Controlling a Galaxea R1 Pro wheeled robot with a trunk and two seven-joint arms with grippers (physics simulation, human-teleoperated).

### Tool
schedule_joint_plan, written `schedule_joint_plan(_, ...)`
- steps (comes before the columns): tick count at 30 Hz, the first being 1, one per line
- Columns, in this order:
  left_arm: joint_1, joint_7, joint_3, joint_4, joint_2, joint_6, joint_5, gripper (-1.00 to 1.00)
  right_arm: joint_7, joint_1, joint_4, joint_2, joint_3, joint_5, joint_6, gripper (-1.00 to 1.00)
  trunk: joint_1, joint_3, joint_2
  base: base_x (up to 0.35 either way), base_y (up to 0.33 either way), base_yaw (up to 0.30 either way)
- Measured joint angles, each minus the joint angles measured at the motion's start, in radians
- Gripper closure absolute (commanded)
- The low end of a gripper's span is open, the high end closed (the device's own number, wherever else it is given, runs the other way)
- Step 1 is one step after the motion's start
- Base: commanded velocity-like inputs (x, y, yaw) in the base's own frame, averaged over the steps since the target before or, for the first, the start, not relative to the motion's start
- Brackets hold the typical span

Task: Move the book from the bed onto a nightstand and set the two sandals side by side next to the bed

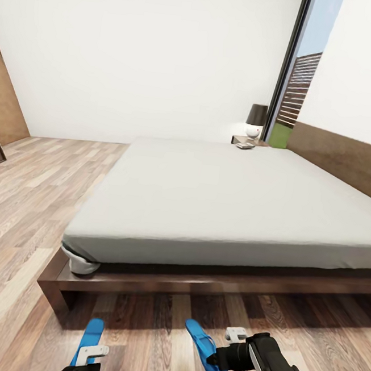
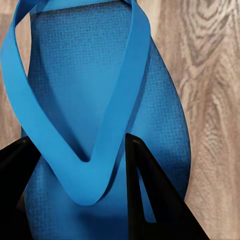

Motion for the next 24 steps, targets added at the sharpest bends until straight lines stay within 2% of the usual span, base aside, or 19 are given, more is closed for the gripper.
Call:
schedule_joint_plan(9,0.001,0.000,0.000,0.000,-0.001,-0.005,0.000,1.00,0.000,0.000,0.001,0.000,0.000,0.001,0.000,1.00,0.000,0.000,0.000,0.012,0.009,0.000)
schedule_joint_plan(17,0.001,-0.001,0.000,0.000,-0.001,-0.006,0.000,1.00,-0.002,0.000,0.001,0.001,0.001,0.002,0.000,1.00,0.004,-0.031,-0.002,0.000,0.000,0.000)
schedule_joint_plan(24,0.000,-0.002,-0.002,-0.029,0.000,0.001,-0.001,1.00,-0.003,0.000,0.001,0.002,0.005,0.001,0.000,1.00,0.004,-0.031,-0.002,0.000,0.000,0.000)
